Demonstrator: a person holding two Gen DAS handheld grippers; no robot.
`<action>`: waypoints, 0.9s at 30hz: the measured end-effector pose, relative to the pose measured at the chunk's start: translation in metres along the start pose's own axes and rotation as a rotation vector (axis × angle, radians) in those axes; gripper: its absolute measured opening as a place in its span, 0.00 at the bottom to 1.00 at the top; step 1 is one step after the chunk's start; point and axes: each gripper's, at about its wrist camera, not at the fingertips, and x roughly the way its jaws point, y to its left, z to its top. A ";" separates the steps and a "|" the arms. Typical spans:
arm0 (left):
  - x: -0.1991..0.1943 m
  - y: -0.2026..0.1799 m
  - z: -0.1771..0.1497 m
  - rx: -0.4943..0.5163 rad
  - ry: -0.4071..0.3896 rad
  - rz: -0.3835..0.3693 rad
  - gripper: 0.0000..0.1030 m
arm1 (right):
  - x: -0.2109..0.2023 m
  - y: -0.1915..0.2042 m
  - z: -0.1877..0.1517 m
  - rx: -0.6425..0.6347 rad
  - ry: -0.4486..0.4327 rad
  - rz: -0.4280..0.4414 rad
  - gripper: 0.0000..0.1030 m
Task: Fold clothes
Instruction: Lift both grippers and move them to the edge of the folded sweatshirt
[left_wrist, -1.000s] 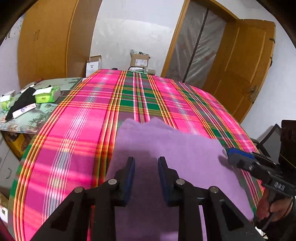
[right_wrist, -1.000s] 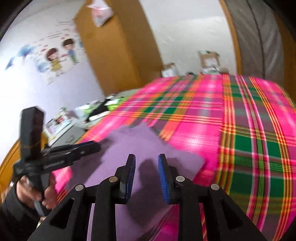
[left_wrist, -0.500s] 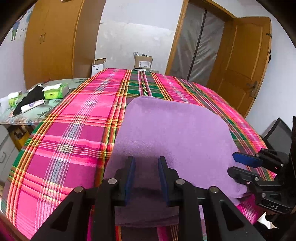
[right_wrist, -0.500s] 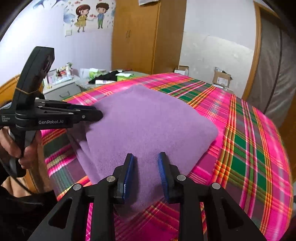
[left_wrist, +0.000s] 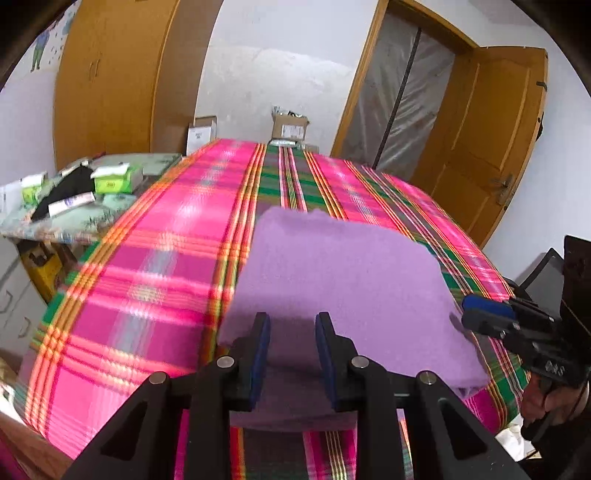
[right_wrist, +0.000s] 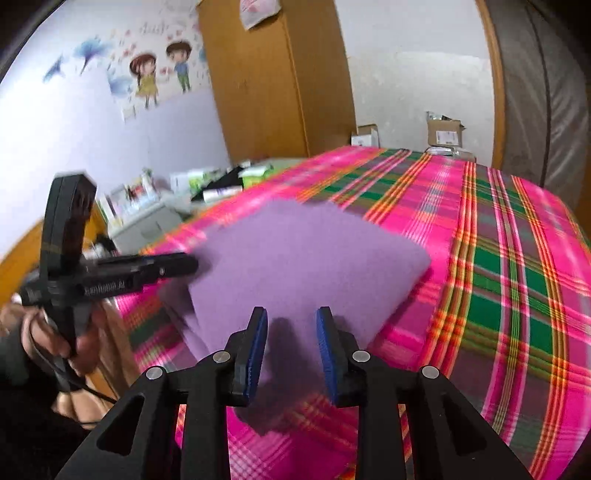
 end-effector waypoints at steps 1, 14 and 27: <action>0.005 0.003 0.002 -0.003 0.009 0.011 0.26 | 0.002 -0.004 0.002 0.007 -0.001 -0.021 0.28; 0.016 0.001 0.016 0.005 0.036 0.007 0.26 | 0.022 -0.029 0.030 0.085 0.009 -0.037 0.25; 0.040 0.003 0.021 0.011 0.090 0.013 0.26 | 0.068 -0.050 0.047 0.106 0.078 -0.052 0.21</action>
